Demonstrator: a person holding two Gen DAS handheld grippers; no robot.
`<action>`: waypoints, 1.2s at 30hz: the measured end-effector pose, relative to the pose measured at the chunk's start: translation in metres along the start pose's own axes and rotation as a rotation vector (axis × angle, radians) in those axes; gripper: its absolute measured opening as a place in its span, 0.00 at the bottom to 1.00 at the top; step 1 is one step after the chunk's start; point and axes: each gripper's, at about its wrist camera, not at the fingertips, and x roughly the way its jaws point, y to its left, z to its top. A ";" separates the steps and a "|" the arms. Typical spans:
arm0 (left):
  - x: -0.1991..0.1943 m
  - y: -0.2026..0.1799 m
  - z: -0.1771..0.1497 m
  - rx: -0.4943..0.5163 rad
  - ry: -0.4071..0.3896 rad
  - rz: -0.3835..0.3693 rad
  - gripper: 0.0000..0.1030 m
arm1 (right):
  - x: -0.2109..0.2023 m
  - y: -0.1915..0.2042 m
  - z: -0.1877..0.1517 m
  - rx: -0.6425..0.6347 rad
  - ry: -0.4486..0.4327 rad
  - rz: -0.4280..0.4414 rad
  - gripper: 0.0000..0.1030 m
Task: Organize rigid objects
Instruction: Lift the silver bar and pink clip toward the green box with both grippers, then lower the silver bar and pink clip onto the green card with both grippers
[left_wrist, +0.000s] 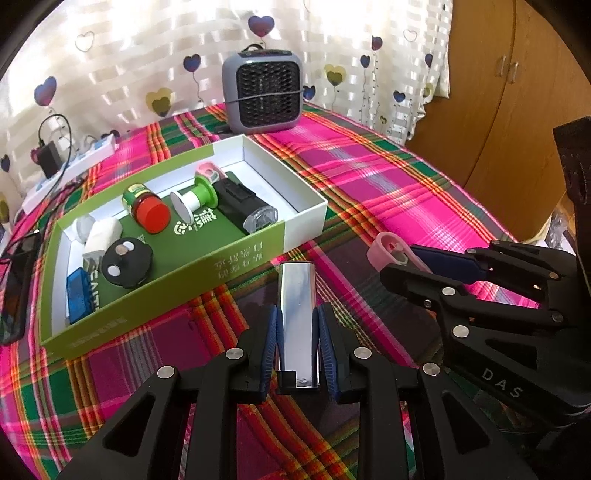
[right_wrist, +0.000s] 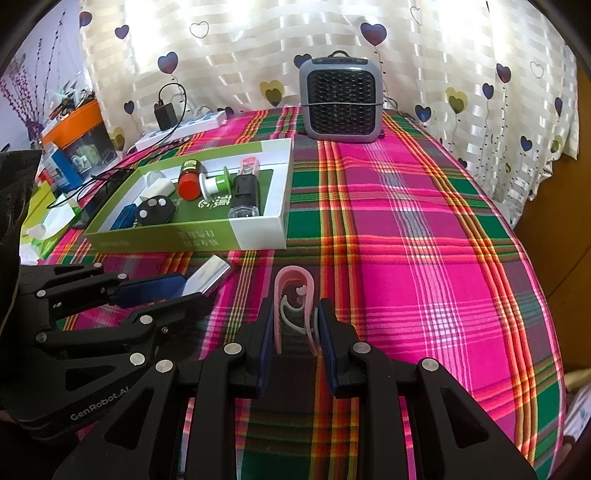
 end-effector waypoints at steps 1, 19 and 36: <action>-0.002 -0.001 0.000 0.000 -0.005 -0.001 0.21 | -0.001 0.000 0.000 -0.001 -0.002 0.000 0.24; -0.041 0.027 0.012 -0.061 -0.096 0.043 0.21 | -0.021 0.014 0.024 -0.034 -0.070 0.033 0.24; -0.039 0.082 0.026 -0.169 -0.120 0.110 0.21 | 0.000 0.030 0.068 -0.064 -0.083 0.085 0.24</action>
